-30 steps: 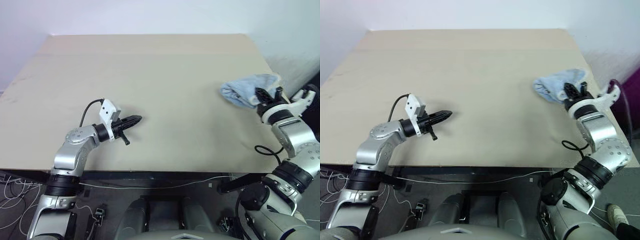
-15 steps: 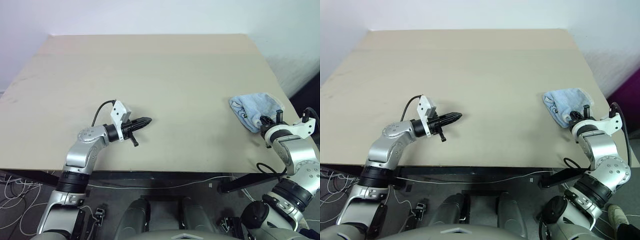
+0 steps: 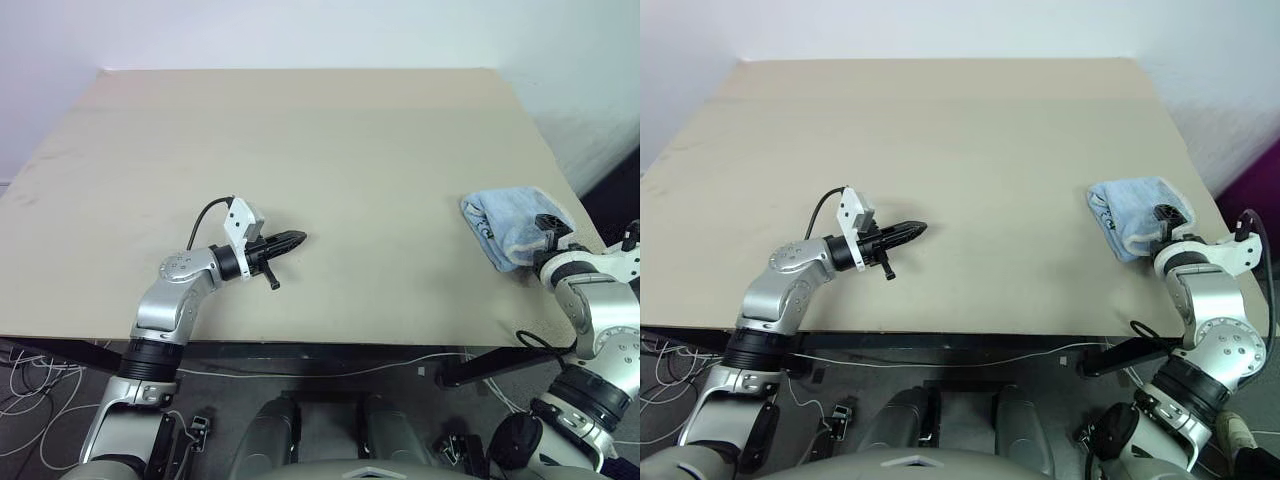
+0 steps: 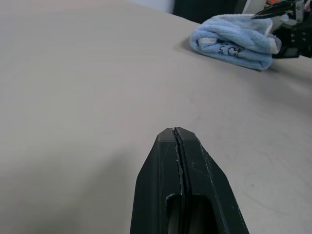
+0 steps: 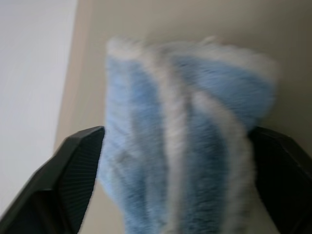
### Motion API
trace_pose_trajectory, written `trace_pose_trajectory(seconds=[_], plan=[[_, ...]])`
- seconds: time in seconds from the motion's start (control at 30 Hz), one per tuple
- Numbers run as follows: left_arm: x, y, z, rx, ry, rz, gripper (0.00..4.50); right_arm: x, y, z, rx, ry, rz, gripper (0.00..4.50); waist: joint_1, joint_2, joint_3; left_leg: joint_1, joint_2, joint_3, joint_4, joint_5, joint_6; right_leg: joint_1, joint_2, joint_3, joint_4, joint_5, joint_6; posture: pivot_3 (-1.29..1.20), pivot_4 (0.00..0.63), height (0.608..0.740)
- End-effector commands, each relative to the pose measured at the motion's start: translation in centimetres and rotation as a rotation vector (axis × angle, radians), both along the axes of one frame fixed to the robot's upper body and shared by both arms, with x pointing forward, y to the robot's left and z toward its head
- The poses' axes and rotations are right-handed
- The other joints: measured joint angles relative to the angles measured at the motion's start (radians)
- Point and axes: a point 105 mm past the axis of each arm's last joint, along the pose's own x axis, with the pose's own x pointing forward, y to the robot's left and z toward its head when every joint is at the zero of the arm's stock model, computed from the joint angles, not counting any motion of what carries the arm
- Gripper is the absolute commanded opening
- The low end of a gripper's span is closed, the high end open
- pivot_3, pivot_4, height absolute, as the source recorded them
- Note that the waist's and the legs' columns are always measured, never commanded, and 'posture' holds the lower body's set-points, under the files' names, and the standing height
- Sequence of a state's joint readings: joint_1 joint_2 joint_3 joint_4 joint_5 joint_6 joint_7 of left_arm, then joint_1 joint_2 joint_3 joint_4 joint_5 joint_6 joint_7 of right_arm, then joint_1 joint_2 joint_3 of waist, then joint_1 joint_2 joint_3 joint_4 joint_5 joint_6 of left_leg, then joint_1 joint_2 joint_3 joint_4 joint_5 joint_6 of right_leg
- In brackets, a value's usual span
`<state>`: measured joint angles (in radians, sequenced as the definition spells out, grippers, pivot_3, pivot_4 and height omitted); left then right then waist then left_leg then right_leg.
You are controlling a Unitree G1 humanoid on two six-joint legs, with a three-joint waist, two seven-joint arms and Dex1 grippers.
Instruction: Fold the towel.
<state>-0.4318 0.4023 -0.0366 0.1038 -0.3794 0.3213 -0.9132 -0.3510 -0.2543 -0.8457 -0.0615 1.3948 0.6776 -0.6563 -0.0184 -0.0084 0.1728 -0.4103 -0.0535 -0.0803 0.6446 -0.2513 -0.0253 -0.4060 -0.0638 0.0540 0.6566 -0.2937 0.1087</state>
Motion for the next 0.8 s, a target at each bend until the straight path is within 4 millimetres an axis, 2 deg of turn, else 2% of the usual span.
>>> trace_pose_trajectory(seconds=[0.03,0.2,0.27,0.37,0.43,0.5,0.57,0.73,0.8], plan=[[0.1,0.1,0.8,0.001,-0.037,-0.004,0.0,-1.1,-1.8,2.1,-0.081,-0.049,-0.109,4.48,0.0,0.0,0.0,0.0,0.0,0.0,0.0,0.0,0.0,0.0,0.0,0.0,0.0,0.0,0.0,0.0,0.15,0.74],[0.1,0.0,0.4,0.006,-0.028,-0.005,0.0,-1.5,-3.6,3.9,-0.244,-0.061,-0.18,4.48,0.0,0.001,0.001,0.0,0.0,0.0,0.0,0.0,0.0,0.0,0.0,0.0,0.0,0.0,0.0,0.0,0.15,0.74],[0.3,0.5,0.3,0.006,-0.022,0.024,0.0,-1.2,-3.6,5.4,-0.367,-0.094,-0.167,4.48,0.0,0.001,0.001,0.0,0.0,0.0,0.0,0.0,0.0,0.0,0.0,0.0,0.0,0.0,0.0,0.0,0.15,0.74],[1.0,1.9,0.4,-0.001,-0.026,0.1,0.0,0.2,-0.9,7.9,-0.597,-0.169,-0.048,4.48,-0.006,0.002,0.001,0.0,0.0,0.0,0.0,0.0,0.0,0.0,0.001,0.0,0.0,0.0,0.0,0.0,0.15,0.74],[1.6,3.1,0.6,-0.007,-0.034,0.171,0.0,1.4,2.1,8.9,-0.805,-0.193,0.092,4.48,-0.009,0.002,0.001,0.001,0.001,0.0,0.0,0.0,0.0,0.0,0.002,0.0,0.0,0.0,0.0,0.0,0.15,0.74],[2.0,4.7,0.7,-0.013,-0.044,0.241,0.0,2.6,5.5,8.7,-0.923,-0.214,0.249,4.48,-0.011,0.002,0.001,0.001,0.001,0.0,0.0,0.0,0.0,0.0,0.002,0.0,0.0,0.0,0.0,0.0,0.15,0.74],[1.9,5.8,0.4,0.006,-0.052,0.287,0.0,3.5,7.9,8.0,-1.012,-0.231,0.367,4.48,-0.012,0.002,0.001,0.001,0.001,0.0,0.0,0.0,0.0,0.0,0.002,0.0,0.0,0.0,0.0,0.0,0.15,0.74],[1.0,8.1,-0.1,0.045,-0.065,0.346,0.0,5.0,13.5,7.2,-1.135,-0.316,0.583,4.48,-0.001,0.002,0.001,0.001,0.001,0.0,0.001,0.0,0.0,0.0,0.0,0.0,0.0,0.0,0.0,0.0,0.15,0.74],[0.8,9.0,0.1,0.042,-0.07,0.38,0.0,5.2,15.5,6.2,-1.205,-0.328,0.683,4.48,0.005,0.001,0.001,0.001,0.001,0.0,0.001,0.0,0.0,0.0,0.0,0.0,0.0,0.0,0.0,0.0,0.15,0.74]])
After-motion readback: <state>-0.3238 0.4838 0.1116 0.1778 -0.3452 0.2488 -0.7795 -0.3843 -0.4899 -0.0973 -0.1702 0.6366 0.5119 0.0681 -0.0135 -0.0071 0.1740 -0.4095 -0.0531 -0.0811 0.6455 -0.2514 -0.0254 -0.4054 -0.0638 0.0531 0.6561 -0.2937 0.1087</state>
